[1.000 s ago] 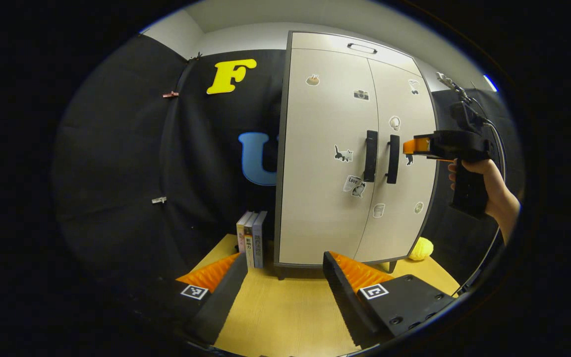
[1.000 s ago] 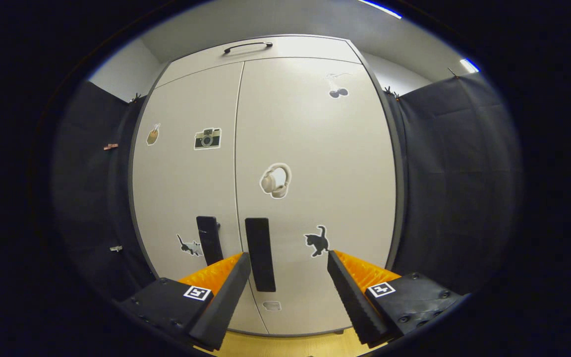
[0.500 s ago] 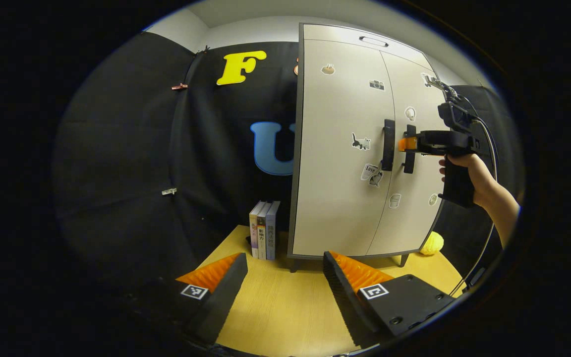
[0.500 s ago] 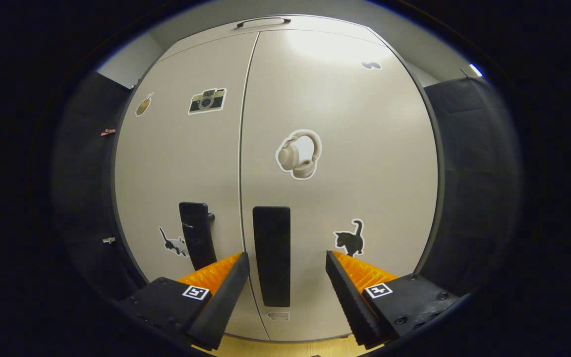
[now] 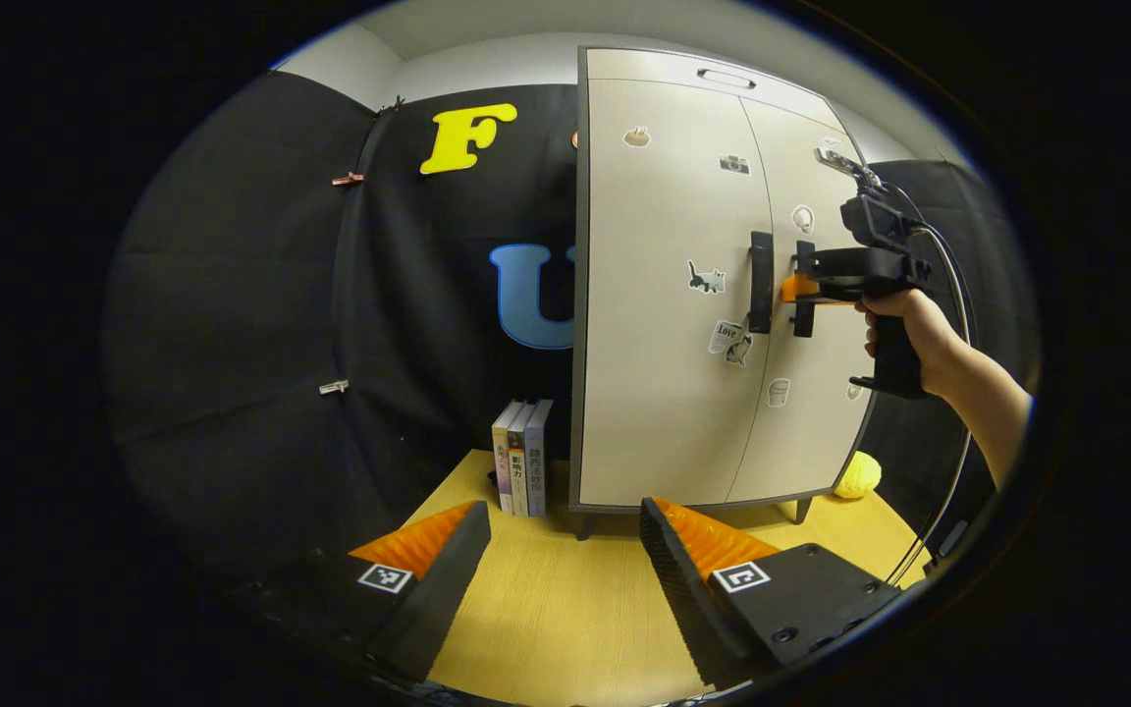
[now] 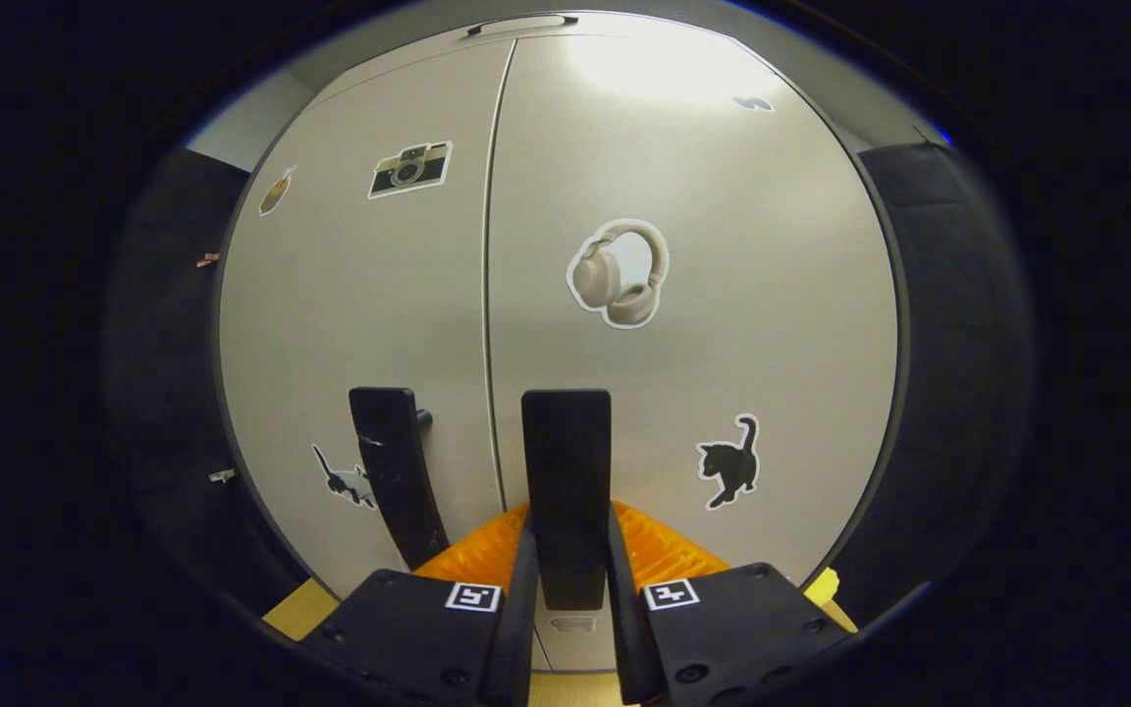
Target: Open the right door of the double-door shoe cabinet with the right hand, and open the left door with the left hand.
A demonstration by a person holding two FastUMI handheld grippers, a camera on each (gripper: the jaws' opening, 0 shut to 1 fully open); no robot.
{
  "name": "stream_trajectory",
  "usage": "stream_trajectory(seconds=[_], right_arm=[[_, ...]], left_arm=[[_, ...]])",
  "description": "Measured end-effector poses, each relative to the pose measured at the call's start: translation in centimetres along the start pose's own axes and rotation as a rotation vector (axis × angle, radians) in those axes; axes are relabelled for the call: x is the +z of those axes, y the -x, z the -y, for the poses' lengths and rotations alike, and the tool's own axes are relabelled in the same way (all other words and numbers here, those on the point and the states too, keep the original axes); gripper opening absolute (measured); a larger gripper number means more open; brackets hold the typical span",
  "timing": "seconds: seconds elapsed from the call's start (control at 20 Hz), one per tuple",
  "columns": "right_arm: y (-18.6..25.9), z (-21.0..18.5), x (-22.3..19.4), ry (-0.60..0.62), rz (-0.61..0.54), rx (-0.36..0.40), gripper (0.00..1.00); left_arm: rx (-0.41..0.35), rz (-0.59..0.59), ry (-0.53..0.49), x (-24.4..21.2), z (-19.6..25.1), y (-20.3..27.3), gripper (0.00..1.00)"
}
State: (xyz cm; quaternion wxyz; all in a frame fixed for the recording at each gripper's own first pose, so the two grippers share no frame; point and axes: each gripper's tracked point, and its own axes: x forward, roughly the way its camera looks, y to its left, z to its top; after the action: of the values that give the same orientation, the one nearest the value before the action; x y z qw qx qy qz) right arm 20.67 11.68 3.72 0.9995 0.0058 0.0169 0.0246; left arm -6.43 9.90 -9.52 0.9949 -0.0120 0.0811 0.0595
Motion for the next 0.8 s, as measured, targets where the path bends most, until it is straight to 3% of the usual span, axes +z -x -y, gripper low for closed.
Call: stream_trajectory(seconds=[0.25, 0.3, 0.45, 0.8], right_arm=[[-0.1, 0.1, 0.0, -0.034, -0.015, -0.007, 0.30], [0.0, 0.1, 0.0, -0.029, -0.022, -0.006, 0.22], [0.0, 0.1, -0.3, -0.046, -0.067, 0.003, 0.12], [1.1, 0.3, -0.2, -0.051, -0.087, 0.032, 0.12]], left_arm=[[-0.008, -0.002, 0.012, -0.5, -0.9, 0.9, 0.95], [-0.016, -0.001, 0.016, -0.6, -1.1, 1.2, 0.95], [-0.042, 0.005, 0.027, -0.8, -1.5, 2.1, 0.95], [-0.081, 0.007, 0.045, -0.5, -0.6, 2.9, 0.95]])
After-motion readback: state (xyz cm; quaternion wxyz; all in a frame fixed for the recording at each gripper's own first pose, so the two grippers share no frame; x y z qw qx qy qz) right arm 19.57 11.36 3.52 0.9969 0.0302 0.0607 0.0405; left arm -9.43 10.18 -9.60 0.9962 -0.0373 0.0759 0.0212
